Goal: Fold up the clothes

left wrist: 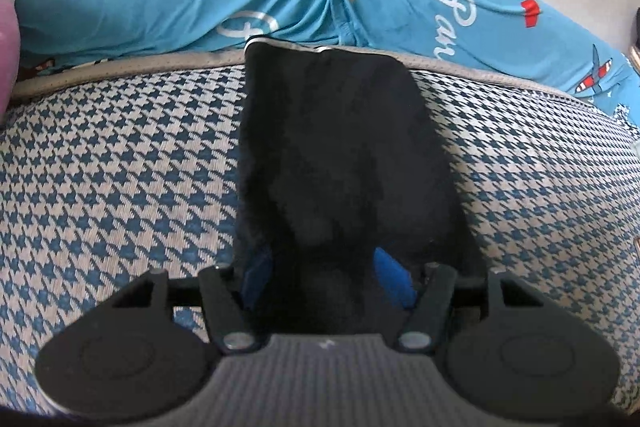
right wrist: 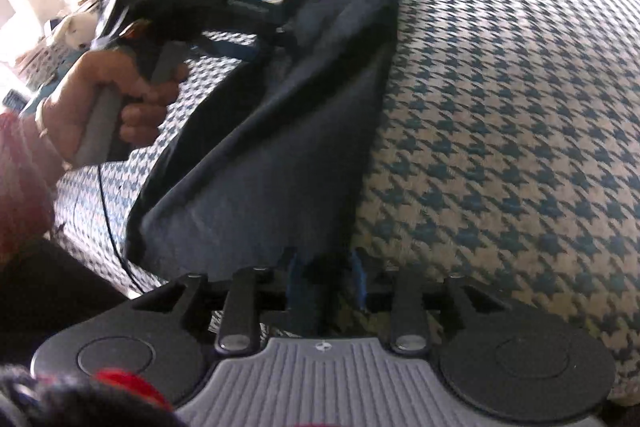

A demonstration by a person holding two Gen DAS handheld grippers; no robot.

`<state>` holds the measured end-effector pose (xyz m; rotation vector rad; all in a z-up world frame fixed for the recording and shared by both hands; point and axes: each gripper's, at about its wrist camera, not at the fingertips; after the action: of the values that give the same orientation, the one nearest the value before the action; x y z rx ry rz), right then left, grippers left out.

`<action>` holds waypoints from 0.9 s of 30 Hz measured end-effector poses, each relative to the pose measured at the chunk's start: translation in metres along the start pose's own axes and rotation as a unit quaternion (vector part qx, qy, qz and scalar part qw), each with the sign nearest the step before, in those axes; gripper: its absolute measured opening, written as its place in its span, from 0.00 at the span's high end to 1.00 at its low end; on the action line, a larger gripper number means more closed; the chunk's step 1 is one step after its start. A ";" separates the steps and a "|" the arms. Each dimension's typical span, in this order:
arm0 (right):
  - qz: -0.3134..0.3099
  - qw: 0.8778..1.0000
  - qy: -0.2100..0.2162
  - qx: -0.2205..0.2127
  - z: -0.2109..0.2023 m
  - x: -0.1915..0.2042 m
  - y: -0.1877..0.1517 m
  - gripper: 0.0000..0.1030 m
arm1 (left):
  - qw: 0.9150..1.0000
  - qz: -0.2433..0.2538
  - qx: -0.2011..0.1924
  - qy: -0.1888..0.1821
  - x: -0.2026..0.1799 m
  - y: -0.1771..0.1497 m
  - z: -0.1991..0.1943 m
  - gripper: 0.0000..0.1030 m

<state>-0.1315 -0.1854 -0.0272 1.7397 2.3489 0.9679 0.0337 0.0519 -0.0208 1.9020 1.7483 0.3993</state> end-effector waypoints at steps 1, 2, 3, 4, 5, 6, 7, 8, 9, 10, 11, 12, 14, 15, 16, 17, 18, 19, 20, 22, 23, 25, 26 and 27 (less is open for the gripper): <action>0.002 1.000 0.000 0.001 0.001 0.000 0.000 0.94 | 1.000 -0.001 0.001 0.003 0.001 0.000 0.001 0.42; 0.004 1.000 0.001 0.001 0.000 0.000 0.000 0.94 | 1.000 -0.002 0.002 0.006 0.002 0.000 0.002 0.42; 0.009 1.000 0.003 0.001 -0.001 -0.001 0.000 0.95 | 1.000 -0.003 0.003 0.008 0.003 0.000 0.003 0.42; 0.008 1.000 0.002 -0.001 -0.002 0.000 0.000 0.95 | 1.000 -0.005 0.003 0.009 0.003 0.000 0.003 0.42; 0.001 1.000 -0.005 -0.004 -0.005 0.002 -0.001 0.95 | 1.000 -0.006 0.003 0.009 0.004 0.000 0.003 0.42; -0.006 1.000 -0.014 -0.006 -0.007 0.005 -0.002 0.96 | 1.000 -0.007 0.004 0.009 0.005 0.000 0.004 0.42; -0.010 1.000 -0.021 -0.007 -0.009 0.007 -0.004 0.96 | 1.000 -0.007 0.005 0.012 0.005 0.000 0.004 0.42; -0.009 1.000 -0.026 -0.006 -0.010 0.007 -0.006 0.96 | 1.000 -0.007 0.007 0.015 0.006 0.000 0.005 0.42; -0.007 0.999 -0.032 -0.003 -0.009 0.006 -0.007 0.97 | 1.000 -0.007 0.009 0.019 0.006 0.000 0.006 0.42; -0.006 0.999 -0.037 0.001 -0.009 0.006 -0.009 0.97 | 1.000 -0.007 0.010 0.025 0.007 0.000 0.007 0.42; -0.004 0.999 -0.042 0.004 -0.008 0.006 -0.010 0.97 | 0.999 -0.007 0.011 0.030 0.008 -0.001 0.008 0.42; -0.005 0.999 -0.046 0.005 -0.008 0.006 -0.011 0.97 | 0.999 -0.010 0.014 0.035 0.009 -0.001 0.009 0.42; -0.008 0.999 -0.049 0.006 -0.010 0.008 -0.010 0.97 | 0.999 -0.019 0.020 0.044 0.013 -0.002 0.011 0.40; -0.005 0.999 -0.049 0.013 -0.010 0.007 -0.010 0.96 | 0.998 -0.025 0.023 0.048 0.015 -0.002 0.011 0.40; -0.001 0.999 -0.049 0.019 -0.011 0.006 -0.011 0.96 | 0.998 -0.030 0.026 0.052 0.017 -0.003 0.012 0.40; 0.004 0.999 -0.048 0.024 -0.013 0.004 -0.011 0.96 | 0.998 -0.036 0.025 0.054 0.020 -0.003 0.010 0.40; 0.009 0.998 -0.048 0.029 -0.015 0.002 -0.011 0.96 | 0.997 -0.040 0.023 0.060 0.021 -0.003 0.008 0.40; 0.009 0.998 -0.052 0.030 -0.017 0.002 -0.011 0.96 | 0.997 -0.044 0.019 0.065 0.023 -0.003 0.006 0.40; 0.002 0.998 -0.064 0.026 -0.021 0.003 -0.011 0.95 | 0.996 -0.046 0.014 0.069 0.023 -0.002 0.002 0.37; -0.015 0.996 -0.083 0.009 -0.029 0.005 -0.009 0.93 | 0.996 -0.050 0.004 0.078 0.023 0.000 -0.005 0.30; -0.022 0.996 -0.085 0.000 -0.033 0.006 -0.007 0.93 | 0.996 -0.051 0.000 0.077 0.023 0.000 -0.010 0.28; -0.031 0.997 -0.073 -0.016 -0.039 0.005 0.001 0.93 | 0.996 -0.045 -0.008 0.076 0.017 0.002 -0.015 0.26; -0.034 0.997 -0.064 -0.023 -0.041 0.005 0.006 0.93 | 0.996 -0.041 -0.011 0.074 0.013 0.003 -0.016 0.25; -0.039 0.997 -0.056 -0.029 -0.042 0.005 0.012 0.93 | 0.997 -0.039 -0.012 0.071 0.009 0.002 -0.018 0.24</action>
<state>-0.1401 -0.1972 0.0139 1.6232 2.2771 0.8933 0.0268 0.0643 -0.0065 1.8213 1.8927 0.5349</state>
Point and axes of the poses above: each gripper's, at about its wrist camera, not at the fingertips, and z roughly the way its jaws point, x to its left, y to its top, and after that the axes turned 5 degrees about x, right-handed
